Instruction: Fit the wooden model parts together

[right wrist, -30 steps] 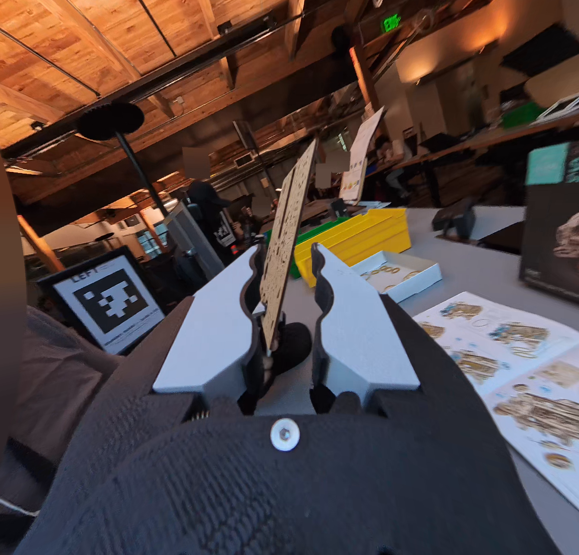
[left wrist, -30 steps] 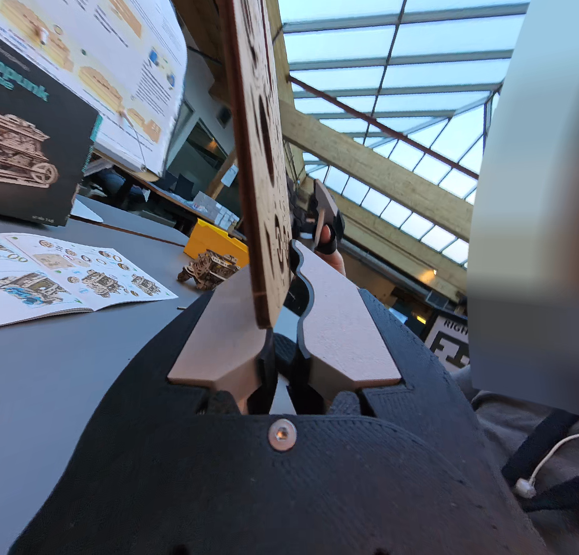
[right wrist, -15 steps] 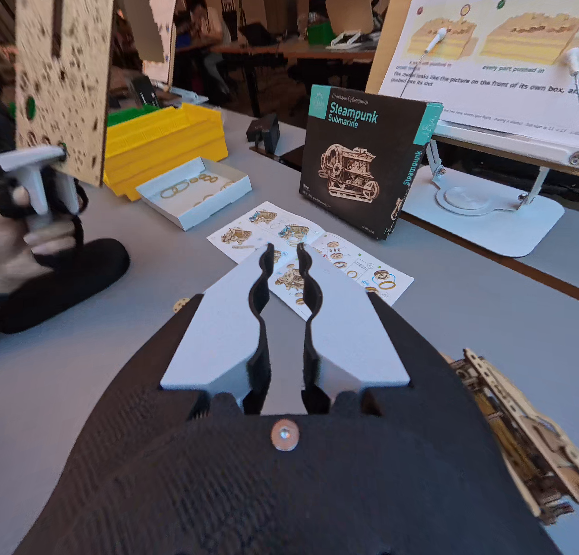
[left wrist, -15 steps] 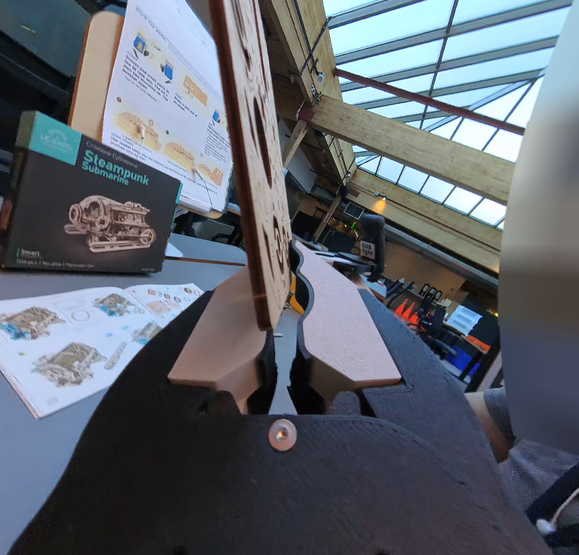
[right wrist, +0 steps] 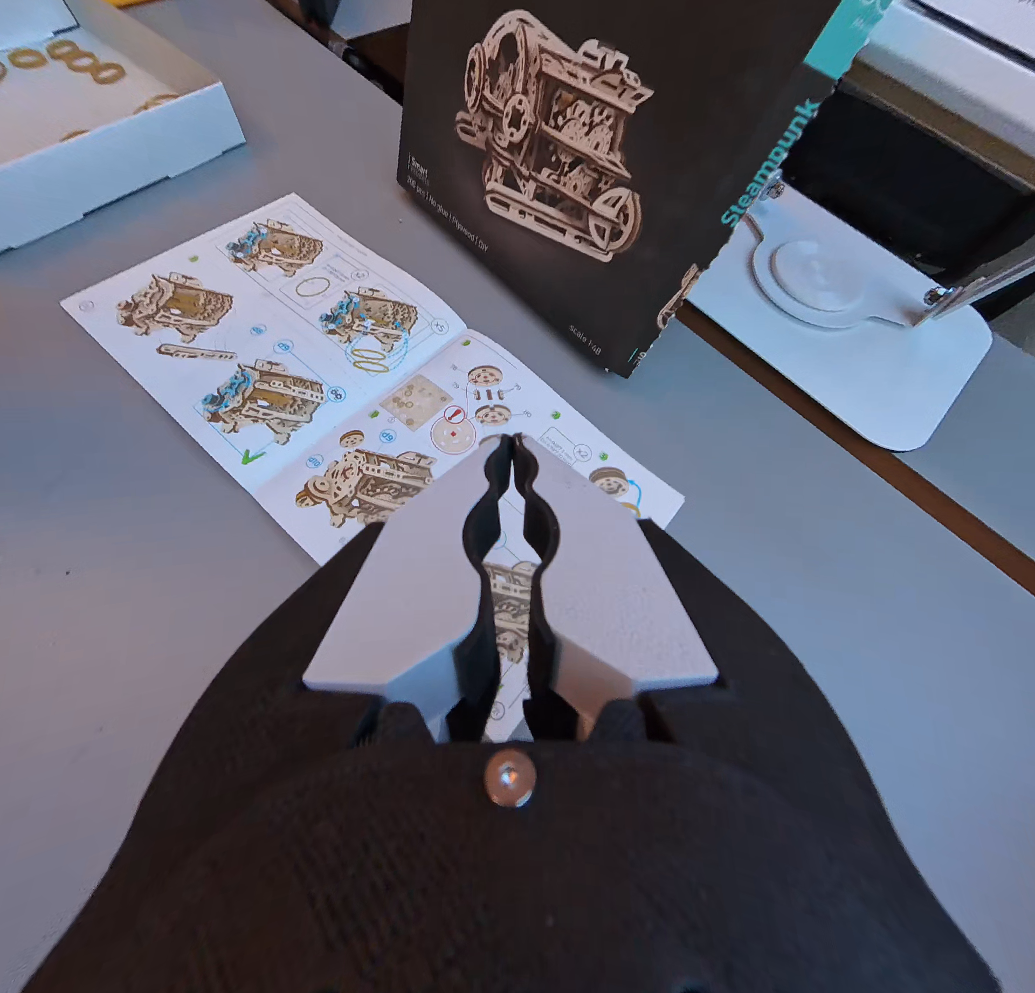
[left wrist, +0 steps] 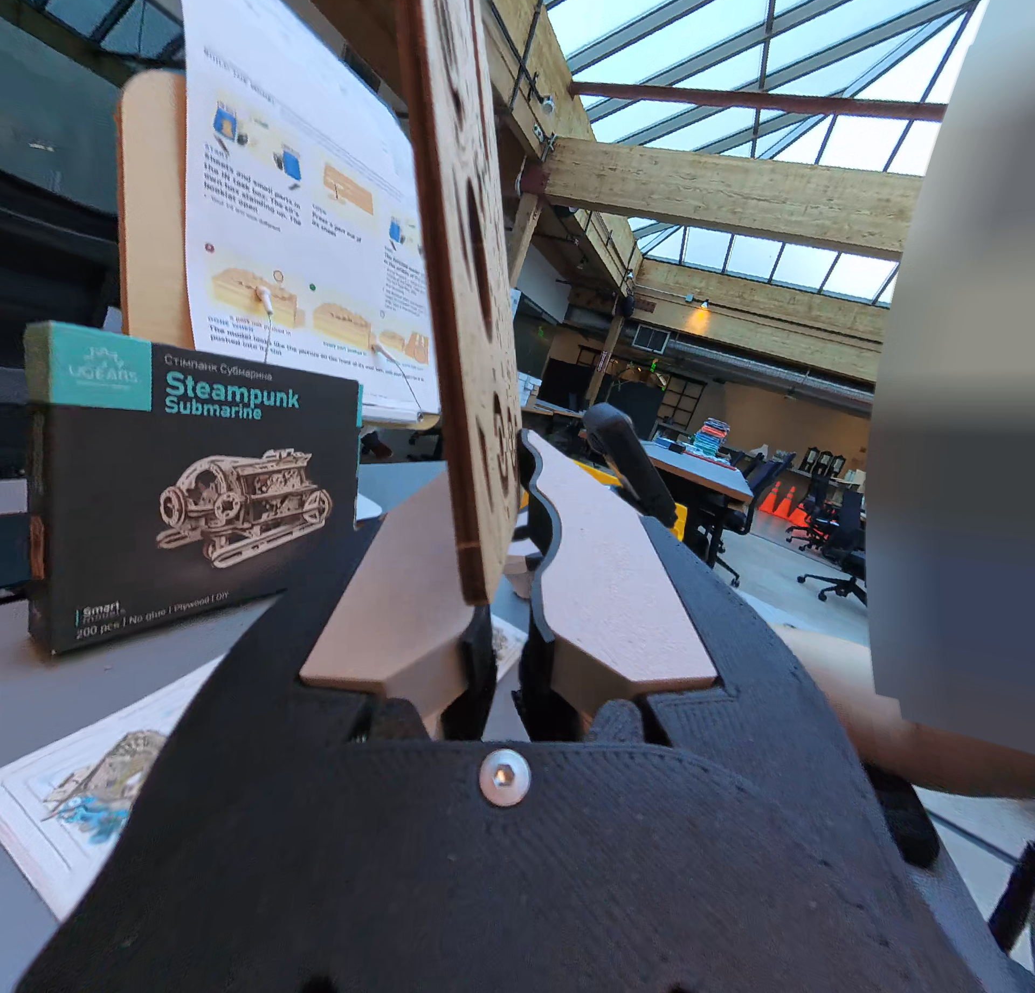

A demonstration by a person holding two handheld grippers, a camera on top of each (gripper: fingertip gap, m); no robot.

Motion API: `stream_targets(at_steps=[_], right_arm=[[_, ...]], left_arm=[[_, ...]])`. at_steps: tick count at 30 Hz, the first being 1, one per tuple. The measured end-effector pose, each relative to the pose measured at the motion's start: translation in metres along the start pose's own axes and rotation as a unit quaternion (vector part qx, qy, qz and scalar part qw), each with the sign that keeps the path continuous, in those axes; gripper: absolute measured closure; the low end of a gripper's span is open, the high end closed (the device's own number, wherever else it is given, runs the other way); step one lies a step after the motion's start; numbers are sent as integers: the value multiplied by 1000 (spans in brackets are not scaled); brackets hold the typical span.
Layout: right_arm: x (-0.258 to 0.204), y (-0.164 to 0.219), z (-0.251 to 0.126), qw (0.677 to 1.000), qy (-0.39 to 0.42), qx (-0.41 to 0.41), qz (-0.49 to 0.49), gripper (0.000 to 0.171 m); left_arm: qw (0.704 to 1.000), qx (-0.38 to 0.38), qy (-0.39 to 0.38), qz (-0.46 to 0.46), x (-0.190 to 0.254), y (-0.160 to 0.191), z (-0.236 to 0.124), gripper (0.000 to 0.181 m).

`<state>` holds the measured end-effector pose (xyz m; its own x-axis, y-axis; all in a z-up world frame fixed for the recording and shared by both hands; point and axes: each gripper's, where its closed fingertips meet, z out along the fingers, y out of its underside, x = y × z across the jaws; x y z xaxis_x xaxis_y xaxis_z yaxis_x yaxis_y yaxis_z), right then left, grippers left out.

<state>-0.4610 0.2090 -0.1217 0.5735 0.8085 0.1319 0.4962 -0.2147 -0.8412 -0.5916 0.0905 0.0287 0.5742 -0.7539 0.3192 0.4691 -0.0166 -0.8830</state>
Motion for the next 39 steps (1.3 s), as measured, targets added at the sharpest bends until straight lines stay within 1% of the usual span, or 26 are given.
stream_targets(at_steps=[3,7,11,15,22,35,39], right_arm=[[-3,9,0,1000,0,-18,-2,171],[-5,20,1,999,3,-31,-16,171],[-17,22,3,999,-28,-26,4,171],[-18,20,2,1000,-18,-19,-11,171],[5,5,-12,999,37,30,-3,170],[3,6,-10,999,29,33,5,169],[9,3,-14,998,42,46,7,166]], left_arm=[[1000,-16,-7,-14,-11,15,-5,181],[999,-5,6,-46,-13,12,-7,180],[999,-9,4,-44,-14,15,-8,181],[999,-9,-2,-49,-19,17,-9,181],[999,-7,-9,-49,-24,15,-12,180],[999,-14,-15,-47,-28,20,-12,180],[999,-13,-17,-46,-29,19,-12,180]])
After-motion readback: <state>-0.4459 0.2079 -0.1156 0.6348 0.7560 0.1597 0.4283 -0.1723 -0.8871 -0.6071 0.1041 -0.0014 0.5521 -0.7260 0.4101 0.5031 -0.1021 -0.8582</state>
